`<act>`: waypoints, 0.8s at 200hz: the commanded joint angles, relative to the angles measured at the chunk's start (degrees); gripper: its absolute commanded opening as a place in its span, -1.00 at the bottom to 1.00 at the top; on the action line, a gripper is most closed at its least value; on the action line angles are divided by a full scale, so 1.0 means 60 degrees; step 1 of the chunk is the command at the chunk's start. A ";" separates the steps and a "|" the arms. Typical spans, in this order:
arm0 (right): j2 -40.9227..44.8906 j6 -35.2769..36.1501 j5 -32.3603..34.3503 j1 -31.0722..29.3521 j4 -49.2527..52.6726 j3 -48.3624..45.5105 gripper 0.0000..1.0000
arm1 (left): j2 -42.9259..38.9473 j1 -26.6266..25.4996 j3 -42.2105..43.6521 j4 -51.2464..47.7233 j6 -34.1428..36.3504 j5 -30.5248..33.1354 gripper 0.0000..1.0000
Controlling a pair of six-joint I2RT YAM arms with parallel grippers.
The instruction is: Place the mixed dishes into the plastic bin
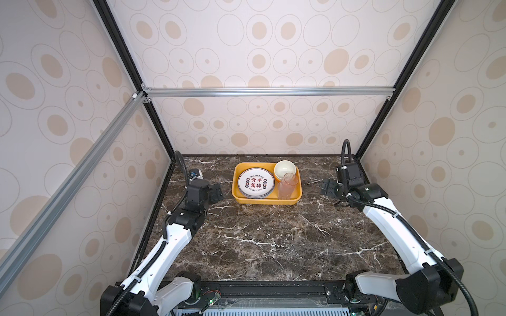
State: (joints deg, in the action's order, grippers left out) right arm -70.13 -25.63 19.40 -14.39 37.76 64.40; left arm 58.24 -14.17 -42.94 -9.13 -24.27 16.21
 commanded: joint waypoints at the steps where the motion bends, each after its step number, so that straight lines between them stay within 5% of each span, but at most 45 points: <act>1: 0.0760 0.0587 0.2177 0.0055 -0.1996 -0.1692 0.99 | -0.0755 0.0359 0.1438 0.2774 0.1490 0.1137 0.96; 27: 0.1586 0.1115 0.3451 0.0064 -0.4945 -0.4264 0.99 | -0.1196 0.0693 0.3537 0.5612 0.1924 0.1784 0.96; 51: 0.1545 0.2162 0.3837 0.0071 -0.8874 -0.6422 1.00 | -0.0155 0.0961 0.4435 0.7753 0.2219 0.2318 0.96; 107: -0.1392 0.3458 0.4040 0.0077 -1.2807 -0.6985 0.99 | 0.3315 0.1194 0.5186 1.2410 0.2676 0.2595 0.96; 143: -0.2185 0.4256 0.2840 0.0338 -1.4057 -0.7045 0.99 | 0.4494 0.1352 0.5963 1.5688 0.3428 0.2378 0.96; 160: -0.2746 0.4543 0.1731 0.0692 -1.5478 -0.7331 0.99 | 0.4446 0.1373 0.5770 1.5037 0.3571 0.1344 0.96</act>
State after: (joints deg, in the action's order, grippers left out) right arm -83.33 -3.36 37.28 -12.67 -42.06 22.48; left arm 83.66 -6.59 -8.08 71.26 -6.94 29.32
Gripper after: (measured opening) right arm 0.997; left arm 0.982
